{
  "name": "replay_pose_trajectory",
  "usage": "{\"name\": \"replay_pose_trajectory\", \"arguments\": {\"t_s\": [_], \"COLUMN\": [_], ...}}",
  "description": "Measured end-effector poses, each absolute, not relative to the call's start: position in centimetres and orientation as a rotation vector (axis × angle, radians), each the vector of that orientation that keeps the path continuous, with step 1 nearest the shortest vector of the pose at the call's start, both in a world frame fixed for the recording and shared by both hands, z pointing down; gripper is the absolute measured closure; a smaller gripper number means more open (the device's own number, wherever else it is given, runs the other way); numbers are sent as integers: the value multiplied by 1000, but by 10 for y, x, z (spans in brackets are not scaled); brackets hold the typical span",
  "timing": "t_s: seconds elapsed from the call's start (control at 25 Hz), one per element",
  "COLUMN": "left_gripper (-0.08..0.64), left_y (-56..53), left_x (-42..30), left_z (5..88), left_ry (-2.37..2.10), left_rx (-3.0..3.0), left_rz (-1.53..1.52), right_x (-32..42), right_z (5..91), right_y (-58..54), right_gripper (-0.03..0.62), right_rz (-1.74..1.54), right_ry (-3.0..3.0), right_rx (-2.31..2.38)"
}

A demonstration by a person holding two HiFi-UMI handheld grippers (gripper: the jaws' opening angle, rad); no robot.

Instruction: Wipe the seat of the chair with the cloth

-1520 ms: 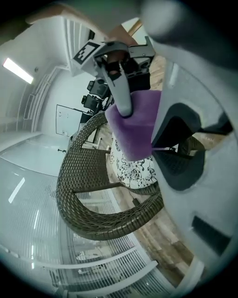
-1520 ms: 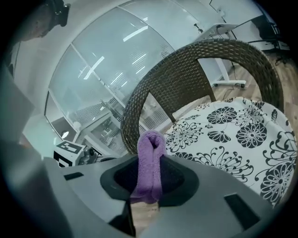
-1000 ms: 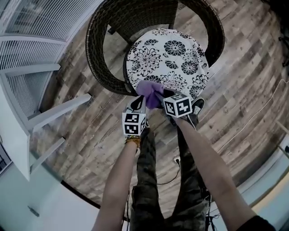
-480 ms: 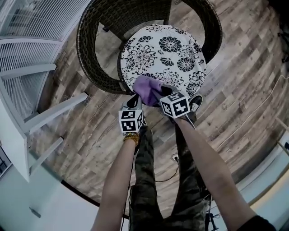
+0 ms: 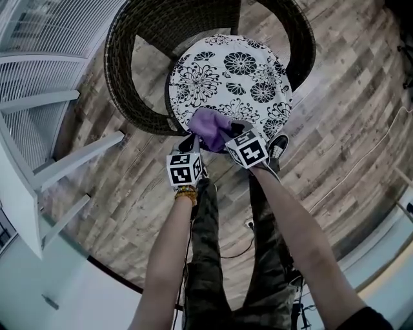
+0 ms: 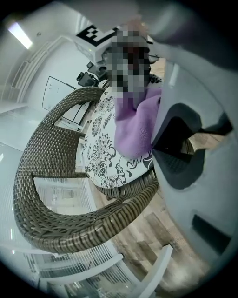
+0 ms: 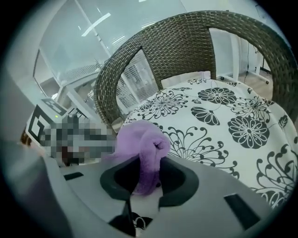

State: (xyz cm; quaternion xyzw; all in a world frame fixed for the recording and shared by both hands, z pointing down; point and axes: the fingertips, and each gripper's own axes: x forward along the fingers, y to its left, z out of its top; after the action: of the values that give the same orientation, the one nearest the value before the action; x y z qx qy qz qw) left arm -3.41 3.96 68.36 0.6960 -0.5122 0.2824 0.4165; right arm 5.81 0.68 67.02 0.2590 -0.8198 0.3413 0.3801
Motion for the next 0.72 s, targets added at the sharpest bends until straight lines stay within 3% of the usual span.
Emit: {"name": "replay_pose_trajectory", "arguments": {"t_s": [0.72], "left_gripper": [541], "left_y": [39], "left_x": [-36], "left_z": [685], "left_ry": [-1295], "left_rx": [1705], "left_rz": [677], "right_x": [138], "right_z": [671], "right_y": [-23], "right_gripper": [494], "right_rz": [857], "right_ry": [-2010], "right_rx": [776]}}
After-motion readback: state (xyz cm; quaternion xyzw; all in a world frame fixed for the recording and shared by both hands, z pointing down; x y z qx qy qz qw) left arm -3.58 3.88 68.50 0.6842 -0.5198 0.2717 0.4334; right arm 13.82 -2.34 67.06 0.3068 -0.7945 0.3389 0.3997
